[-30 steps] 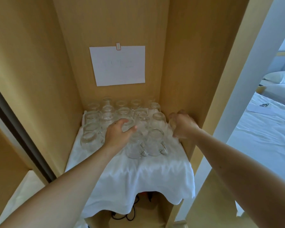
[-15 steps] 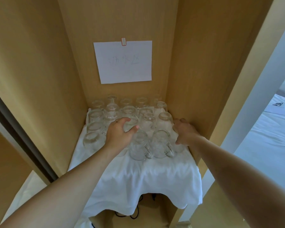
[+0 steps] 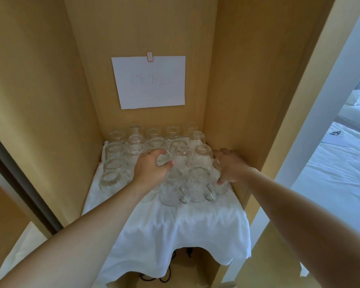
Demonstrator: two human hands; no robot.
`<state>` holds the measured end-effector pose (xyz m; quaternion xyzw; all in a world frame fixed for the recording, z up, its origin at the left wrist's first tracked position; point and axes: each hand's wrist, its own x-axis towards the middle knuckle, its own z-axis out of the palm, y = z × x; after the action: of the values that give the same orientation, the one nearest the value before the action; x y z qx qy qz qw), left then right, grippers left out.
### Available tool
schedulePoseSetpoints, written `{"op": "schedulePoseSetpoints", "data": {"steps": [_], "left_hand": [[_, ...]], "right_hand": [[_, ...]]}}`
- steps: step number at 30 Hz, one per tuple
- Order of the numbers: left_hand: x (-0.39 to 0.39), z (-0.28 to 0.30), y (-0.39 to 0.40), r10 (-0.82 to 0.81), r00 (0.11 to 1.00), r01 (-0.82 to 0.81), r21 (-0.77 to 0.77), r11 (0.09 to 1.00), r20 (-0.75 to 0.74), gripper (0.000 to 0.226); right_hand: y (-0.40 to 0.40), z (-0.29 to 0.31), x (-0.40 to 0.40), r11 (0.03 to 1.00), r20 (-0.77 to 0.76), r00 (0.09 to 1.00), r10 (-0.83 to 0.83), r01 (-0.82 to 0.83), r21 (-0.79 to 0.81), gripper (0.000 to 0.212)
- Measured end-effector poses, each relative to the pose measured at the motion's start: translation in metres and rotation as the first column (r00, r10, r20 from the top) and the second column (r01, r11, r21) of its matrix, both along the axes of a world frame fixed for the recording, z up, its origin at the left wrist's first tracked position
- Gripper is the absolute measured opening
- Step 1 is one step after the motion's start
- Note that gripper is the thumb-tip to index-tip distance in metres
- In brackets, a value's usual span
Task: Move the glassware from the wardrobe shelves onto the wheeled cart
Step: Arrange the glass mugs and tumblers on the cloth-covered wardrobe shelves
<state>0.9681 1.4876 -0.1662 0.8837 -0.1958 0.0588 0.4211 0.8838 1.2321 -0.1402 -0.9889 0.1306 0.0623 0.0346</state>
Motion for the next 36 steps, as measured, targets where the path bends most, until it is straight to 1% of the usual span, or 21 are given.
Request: {"op": "schedulePoseSetpoints", "data": {"steps": [4,8,13,17,21,24,29,34,36], "left_hand": [[0.002,0.005,0.001,-0.012,1.000,0.012,0.023,1.000,0.013,0.043],[0.008,0.014,0.009,-0.034,0.999,0.033,0.020,0.999,0.013,0.045],[0.022,0.025,0.031,-0.023,1.000,0.023,0.017,1.000,0.009,0.043],[0.034,0.032,0.056,-0.022,0.999,0.020,0.054,0.998,0.034,0.052],[0.043,0.038,0.082,-0.002,0.998,-0.001,0.052,0.999,0.060,0.042],[0.053,0.044,0.098,0.014,0.996,-0.025,0.121,0.992,0.092,0.044],[0.074,0.049,0.111,0.026,0.999,-0.032,0.168,0.985,0.035,0.050],[0.094,0.046,0.108,0.033,0.992,-0.024,0.079,0.997,-0.122,0.048],[0.105,0.046,0.104,0.049,0.989,-0.041,0.064,0.997,-0.139,0.044]], "right_hand": [[0.006,0.009,0.000,0.999,0.088,0.996,-0.007,0.004,0.037,0.106],[0.022,0.015,0.007,0.997,0.177,0.984,0.004,-0.018,0.077,0.100],[0.058,0.022,0.024,0.997,0.207,0.978,0.034,-0.049,0.067,0.099],[0.094,0.027,0.043,0.995,0.224,0.972,0.070,-0.083,0.051,0.093],[0.130,0.029,0.060,0.991,0.268,0.959,0.097,-0.118,0.063,0.087],[0.153,0.029,0.074,0.987,0.276,0.955,0.112,-0.140,0.084,0.087],[0.180,0.026,0.099,0.978,0.285,0.954,0.098,-0.146,0.150,0.086],[0.184,0.023,0.128,0.964,0.283,0.956,0.083,-0.149,0.221,0.084],[0.181,0.020,0.143,0.961,0.267,0.961,0.074,-0.140,0.240,0.084]]}}
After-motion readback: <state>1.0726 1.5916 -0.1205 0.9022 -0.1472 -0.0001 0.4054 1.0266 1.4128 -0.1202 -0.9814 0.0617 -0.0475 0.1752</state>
